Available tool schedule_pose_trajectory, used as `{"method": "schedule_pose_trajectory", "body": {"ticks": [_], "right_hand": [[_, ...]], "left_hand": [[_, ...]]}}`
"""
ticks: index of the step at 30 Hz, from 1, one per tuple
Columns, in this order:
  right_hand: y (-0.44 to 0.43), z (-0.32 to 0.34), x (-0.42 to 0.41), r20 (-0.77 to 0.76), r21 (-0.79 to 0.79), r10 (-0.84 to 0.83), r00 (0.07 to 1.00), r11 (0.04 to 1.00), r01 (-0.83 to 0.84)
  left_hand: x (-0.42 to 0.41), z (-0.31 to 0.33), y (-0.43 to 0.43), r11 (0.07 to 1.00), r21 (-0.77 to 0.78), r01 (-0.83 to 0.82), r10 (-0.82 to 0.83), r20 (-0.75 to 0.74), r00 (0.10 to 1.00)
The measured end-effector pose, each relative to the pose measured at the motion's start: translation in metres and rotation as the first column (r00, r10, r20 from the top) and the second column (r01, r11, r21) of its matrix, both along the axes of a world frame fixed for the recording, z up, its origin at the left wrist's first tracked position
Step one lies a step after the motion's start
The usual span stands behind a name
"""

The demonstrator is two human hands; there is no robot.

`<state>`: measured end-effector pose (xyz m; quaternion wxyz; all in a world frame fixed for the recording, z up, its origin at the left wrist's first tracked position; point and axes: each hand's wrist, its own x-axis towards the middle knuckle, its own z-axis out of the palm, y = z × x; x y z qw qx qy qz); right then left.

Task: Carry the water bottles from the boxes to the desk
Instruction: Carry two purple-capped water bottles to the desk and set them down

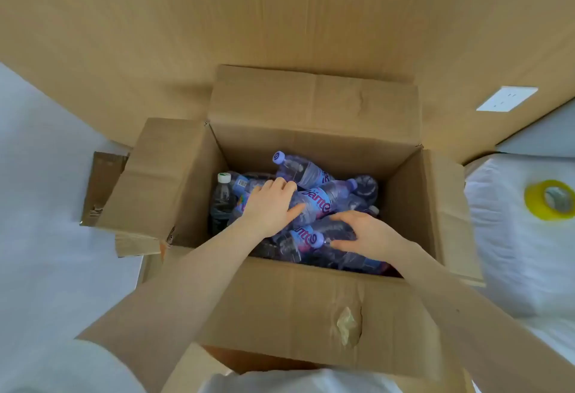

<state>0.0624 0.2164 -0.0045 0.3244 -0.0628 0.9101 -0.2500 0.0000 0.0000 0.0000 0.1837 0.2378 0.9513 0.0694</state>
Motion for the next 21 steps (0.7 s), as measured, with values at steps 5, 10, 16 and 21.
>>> {"method": "schedule_pose_trajectory", "body": {"ticks": [5,10,16,21], "right_hand": [[0.016,-0.021,0.002,0.074,0.102,0.12,0.99,0.987,-0.127],[0.015,-0.032,-0.004,0.038,0.116,0.23,0.973,0.966,-0.232],[0.012,-0.042,-0.006,0.055,0.105,0.291,0.955,0.95,-0.296],[0.01,-0.043,-0.008,0.067,0.112,0.3,0.952,0.946,-0.306]], "left_hand": [[-0.014,-0.02,0.021,0.996,-0.094,-0.007,0.014,0.077,0.997],[-0.021,-0.042,0.035,0.99,-0.141,-0.002,0.027,0.176,0.984],[-0.025,-0.055,0.042,0.995,-0.103,-0.014,0.038,0.235,0.971],[-0.036,-0.058,0.059,0.996,-0.089,-0.023,0.049,0.292,0.955]]}}
